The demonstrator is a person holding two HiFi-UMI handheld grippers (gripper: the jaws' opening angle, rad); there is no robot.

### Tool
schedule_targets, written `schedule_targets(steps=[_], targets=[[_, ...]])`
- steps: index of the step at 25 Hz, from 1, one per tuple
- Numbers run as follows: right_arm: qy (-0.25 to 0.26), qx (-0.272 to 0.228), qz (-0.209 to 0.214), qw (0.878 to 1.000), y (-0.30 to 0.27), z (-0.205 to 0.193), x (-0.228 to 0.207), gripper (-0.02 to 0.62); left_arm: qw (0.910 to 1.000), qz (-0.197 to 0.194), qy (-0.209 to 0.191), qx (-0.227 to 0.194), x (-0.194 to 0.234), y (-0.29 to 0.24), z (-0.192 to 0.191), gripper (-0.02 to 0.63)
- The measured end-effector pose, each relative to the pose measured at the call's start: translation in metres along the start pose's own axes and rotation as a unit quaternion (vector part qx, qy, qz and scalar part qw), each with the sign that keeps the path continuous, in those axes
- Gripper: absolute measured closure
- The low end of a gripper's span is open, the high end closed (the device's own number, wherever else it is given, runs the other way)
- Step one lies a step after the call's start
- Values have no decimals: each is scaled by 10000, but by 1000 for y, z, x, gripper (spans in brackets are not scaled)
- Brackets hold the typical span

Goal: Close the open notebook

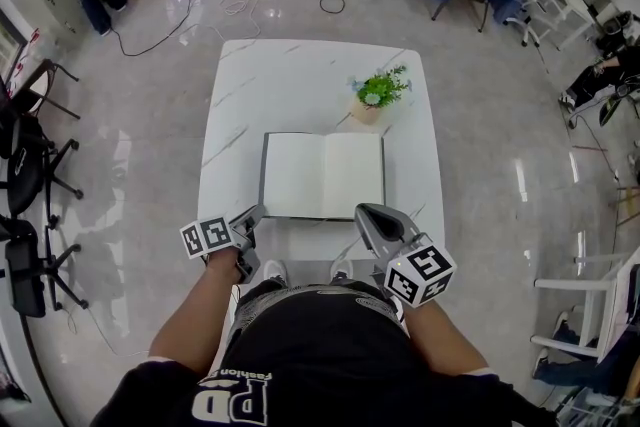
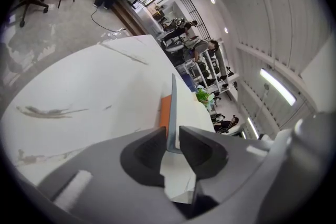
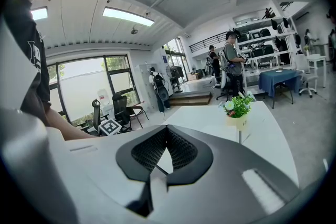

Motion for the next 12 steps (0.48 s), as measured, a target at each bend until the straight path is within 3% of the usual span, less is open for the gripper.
schedule_targets(steps=[9, 12], targets=[[-15, 5, -49, 10000, 3, -2, -3, 595, 9999, 73, 144, 42, 11, -6, -4, 432], [-18, 9, -51, 10000, 4, -2, -4, 595, 9986, -212, 474, 40, 10, -8, -5, 428]])
Point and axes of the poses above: the fingertips, and each gripper's own axes: y backward along the fingers, x to its left, z out of its top, the point moved 5 cm from there along y, backward along the fingers, and after that the axes turned 5 degrees about z, right-handed, at the moved point
